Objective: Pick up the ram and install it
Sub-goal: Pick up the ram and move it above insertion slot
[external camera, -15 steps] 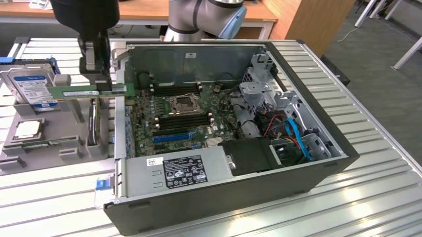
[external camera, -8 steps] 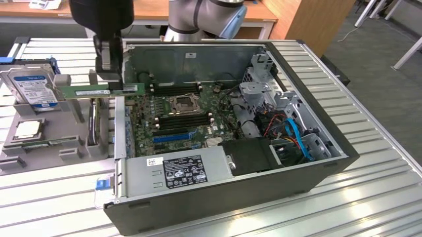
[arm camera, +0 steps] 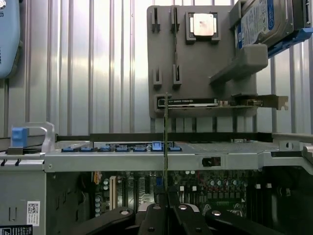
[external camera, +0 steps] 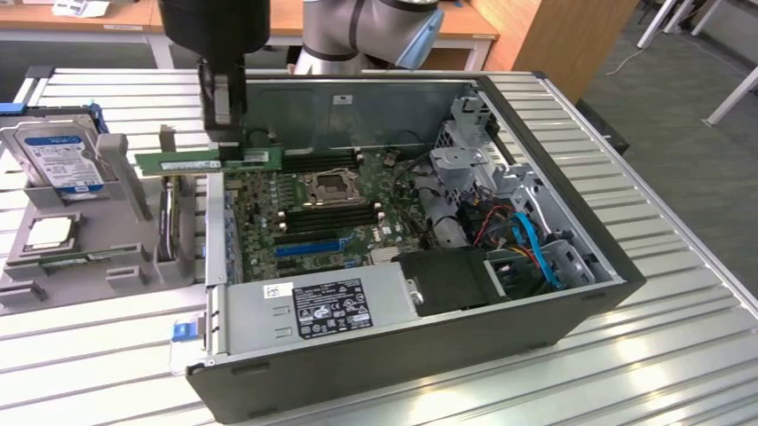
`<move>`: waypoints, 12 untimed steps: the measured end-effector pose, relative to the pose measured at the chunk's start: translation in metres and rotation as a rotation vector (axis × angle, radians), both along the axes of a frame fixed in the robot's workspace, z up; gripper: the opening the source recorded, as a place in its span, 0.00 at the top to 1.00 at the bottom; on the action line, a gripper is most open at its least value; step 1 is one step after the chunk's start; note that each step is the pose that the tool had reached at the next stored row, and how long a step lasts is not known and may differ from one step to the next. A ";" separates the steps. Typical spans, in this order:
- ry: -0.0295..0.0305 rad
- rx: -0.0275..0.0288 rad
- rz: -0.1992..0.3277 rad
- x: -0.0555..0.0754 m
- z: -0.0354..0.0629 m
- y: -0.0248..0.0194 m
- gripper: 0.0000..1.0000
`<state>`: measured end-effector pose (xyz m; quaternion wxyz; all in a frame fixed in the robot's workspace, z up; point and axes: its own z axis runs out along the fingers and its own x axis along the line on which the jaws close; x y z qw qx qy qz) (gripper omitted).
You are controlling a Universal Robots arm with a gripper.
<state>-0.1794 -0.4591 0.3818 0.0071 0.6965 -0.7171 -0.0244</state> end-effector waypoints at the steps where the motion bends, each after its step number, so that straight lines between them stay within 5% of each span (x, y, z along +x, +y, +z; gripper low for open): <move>1: 0.0000 0.0000 0.000 0.003 0.0000 0.0000 0.88; 12: 0.0000 0.0000 0.000 0.036 0.0000 0.0000 0.88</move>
